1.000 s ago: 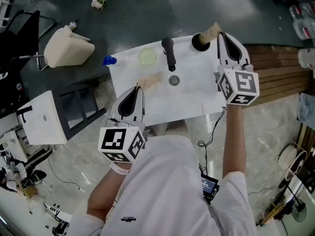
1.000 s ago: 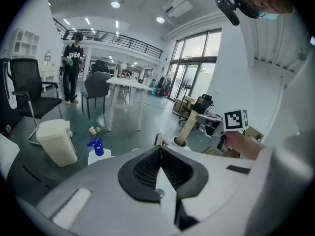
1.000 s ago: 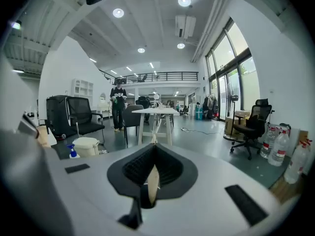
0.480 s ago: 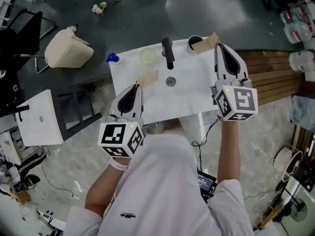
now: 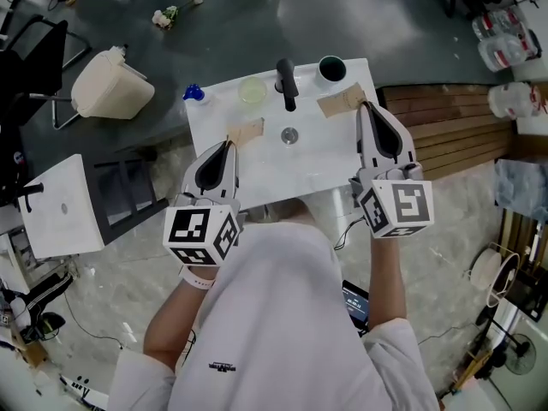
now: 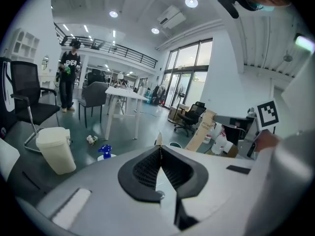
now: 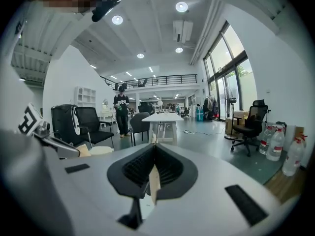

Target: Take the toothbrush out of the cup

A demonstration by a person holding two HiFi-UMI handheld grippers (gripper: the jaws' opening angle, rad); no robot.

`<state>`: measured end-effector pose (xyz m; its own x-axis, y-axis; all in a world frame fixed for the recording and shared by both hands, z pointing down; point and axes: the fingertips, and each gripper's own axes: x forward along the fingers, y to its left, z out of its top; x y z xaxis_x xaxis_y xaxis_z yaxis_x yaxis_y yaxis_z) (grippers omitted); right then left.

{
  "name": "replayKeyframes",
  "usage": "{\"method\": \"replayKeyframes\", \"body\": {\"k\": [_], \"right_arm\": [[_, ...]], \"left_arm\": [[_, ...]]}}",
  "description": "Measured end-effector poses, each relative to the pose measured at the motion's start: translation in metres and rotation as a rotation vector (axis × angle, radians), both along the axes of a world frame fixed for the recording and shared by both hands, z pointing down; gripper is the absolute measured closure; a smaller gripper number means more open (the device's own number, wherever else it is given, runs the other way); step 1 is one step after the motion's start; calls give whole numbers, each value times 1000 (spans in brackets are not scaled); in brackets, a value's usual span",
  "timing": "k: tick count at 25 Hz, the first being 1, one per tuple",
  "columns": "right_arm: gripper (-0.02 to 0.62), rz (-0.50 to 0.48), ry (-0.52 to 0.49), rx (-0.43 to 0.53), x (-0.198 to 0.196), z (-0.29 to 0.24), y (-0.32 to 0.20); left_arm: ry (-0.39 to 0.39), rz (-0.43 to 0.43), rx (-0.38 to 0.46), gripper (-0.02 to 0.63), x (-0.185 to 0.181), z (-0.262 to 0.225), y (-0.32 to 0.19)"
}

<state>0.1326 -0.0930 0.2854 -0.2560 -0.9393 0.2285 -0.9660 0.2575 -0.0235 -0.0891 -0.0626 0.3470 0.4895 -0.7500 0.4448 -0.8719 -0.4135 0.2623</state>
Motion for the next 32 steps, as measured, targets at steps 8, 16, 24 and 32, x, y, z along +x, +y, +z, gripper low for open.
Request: {"method": "replayKeyframes", "body": {"k": [8,16,24,32], "right_arm": [[589,1,-1,-21,-22,13,34],[589,-11,0,-18,-33,16,48],[589,-20,-3,-18,-43,18,47],[589,-24,6,-24,-49,19,46]], "left_arm": [[1,19,24,600,-10,-3,16],[-8,24,57,600,-14,-12,23],[-25,27,65,600,-24,-13,27],[-18,24,65,600,-22,-13,29]]}}
